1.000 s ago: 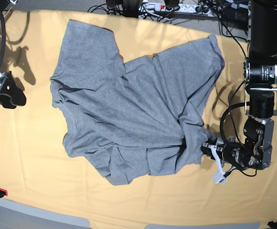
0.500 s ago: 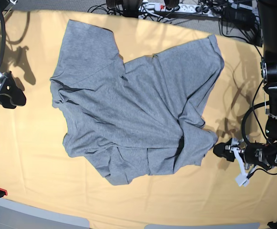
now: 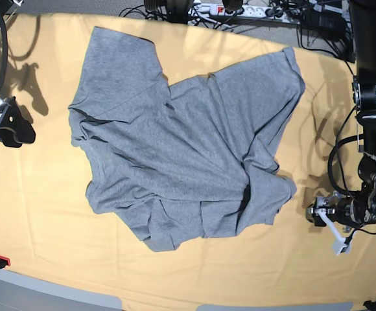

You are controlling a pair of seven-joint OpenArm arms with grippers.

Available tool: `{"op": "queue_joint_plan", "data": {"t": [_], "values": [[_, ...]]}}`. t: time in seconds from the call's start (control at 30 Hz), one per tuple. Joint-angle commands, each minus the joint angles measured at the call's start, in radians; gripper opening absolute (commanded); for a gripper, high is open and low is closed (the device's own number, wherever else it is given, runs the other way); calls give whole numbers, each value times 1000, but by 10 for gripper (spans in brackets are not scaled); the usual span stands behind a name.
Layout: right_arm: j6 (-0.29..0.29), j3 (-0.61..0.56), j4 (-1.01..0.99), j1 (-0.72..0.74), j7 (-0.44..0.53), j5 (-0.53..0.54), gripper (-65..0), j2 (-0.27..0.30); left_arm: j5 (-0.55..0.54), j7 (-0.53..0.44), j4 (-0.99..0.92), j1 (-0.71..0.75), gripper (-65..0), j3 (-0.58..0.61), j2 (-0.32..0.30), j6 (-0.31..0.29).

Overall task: Layout the t-shirt on the table in an organized manner, then fold the t-shirt properly
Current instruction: 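Lower the left gripper to the shirt's hem corner and grasp it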

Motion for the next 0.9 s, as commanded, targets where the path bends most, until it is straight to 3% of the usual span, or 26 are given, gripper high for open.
{"op": "queue_joint_plan", "data": {"t": [0.0,0.07,0.23,0.37,0.57,0.77,0.87], "values": [[5,7,18,13,19,26,-307,23,1,-15,15,-28,-268,-7,-19,2],[5,7,18,13,19,26,-307,23,-6,-14,15,-16,-268,-7,-19,-31],[5,7,18,13,19,26,-307,23,-137,-11,15,25,-268,-7,-18,-257],[5,7,18,13,19,25,-307,23,-199,-33,15,45,-268,-7,-13,-319],[5,7,18,12,19,25,-307,23,-208,-216,14,53,-268,-7,-5,-328],[5,7,18,10,19,25,-307,23,-63,-366,14,67,-268,-7,48,-327],[5,7,18,10,19,25,-307,23,-3,-417,14,76,-257,-7,84,-283]]}}
